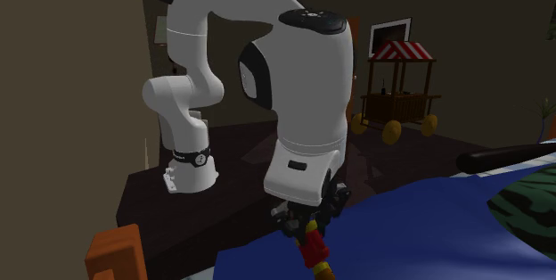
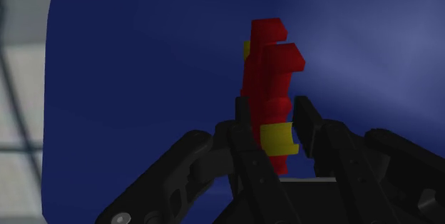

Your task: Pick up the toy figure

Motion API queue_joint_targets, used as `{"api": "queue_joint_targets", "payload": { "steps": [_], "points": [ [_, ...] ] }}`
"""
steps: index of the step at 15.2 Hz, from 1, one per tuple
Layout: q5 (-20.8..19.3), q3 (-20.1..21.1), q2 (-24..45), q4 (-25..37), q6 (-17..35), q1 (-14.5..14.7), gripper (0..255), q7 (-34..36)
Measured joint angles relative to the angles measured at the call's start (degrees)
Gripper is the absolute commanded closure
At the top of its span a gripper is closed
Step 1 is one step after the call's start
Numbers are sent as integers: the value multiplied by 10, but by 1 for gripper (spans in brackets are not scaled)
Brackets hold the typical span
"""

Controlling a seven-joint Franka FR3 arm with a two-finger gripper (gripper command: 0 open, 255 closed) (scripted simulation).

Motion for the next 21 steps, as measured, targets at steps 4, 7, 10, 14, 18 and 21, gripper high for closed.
{"api": "queue_joint_targets", "payload": {
  "steps": [4, 7, 10, 14, 18, 21],
  "points": [
    [0, 0, 0, 0, 0, 0, 255, 0],
    [0, 0, 0, 1, 0, 0, 255, 0],
    [-2, -1, -4, 4, -8, 0, 255, 2],
    [-7, -2, -22, 10, -31, 1, 255, 9],
    [-11, -3, -38, 19, -54, 1, 255, 16],
    [-15, -4, -49, 27, -74, 1, 255, 21]
  ]
}}
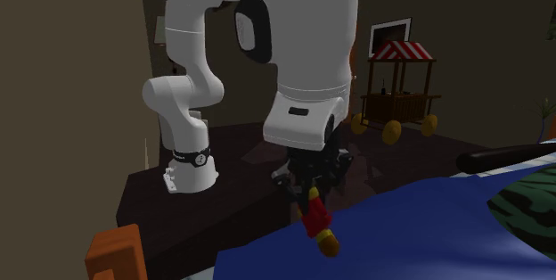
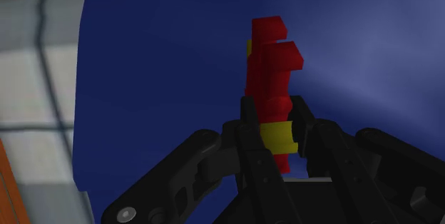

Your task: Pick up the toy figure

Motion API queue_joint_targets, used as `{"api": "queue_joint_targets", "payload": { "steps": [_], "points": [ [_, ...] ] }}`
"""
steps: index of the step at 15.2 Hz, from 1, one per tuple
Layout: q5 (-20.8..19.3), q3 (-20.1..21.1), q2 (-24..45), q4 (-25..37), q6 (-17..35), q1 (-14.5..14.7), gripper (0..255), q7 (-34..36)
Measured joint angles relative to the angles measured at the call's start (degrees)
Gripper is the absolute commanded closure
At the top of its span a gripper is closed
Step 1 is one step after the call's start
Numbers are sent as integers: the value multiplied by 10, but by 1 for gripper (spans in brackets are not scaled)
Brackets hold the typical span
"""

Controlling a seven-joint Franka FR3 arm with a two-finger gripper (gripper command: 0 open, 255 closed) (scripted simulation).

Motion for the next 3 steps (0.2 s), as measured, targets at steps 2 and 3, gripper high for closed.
{"api": "queue_joint_targets", "payload": {
  "steps": [2, 3],
  "points": [
    [-2, 0, -7, 9, -15, 0, 255, 4],
    [-3, -1, -9, 11, -19, -1, 255, 4]
  ]
}}
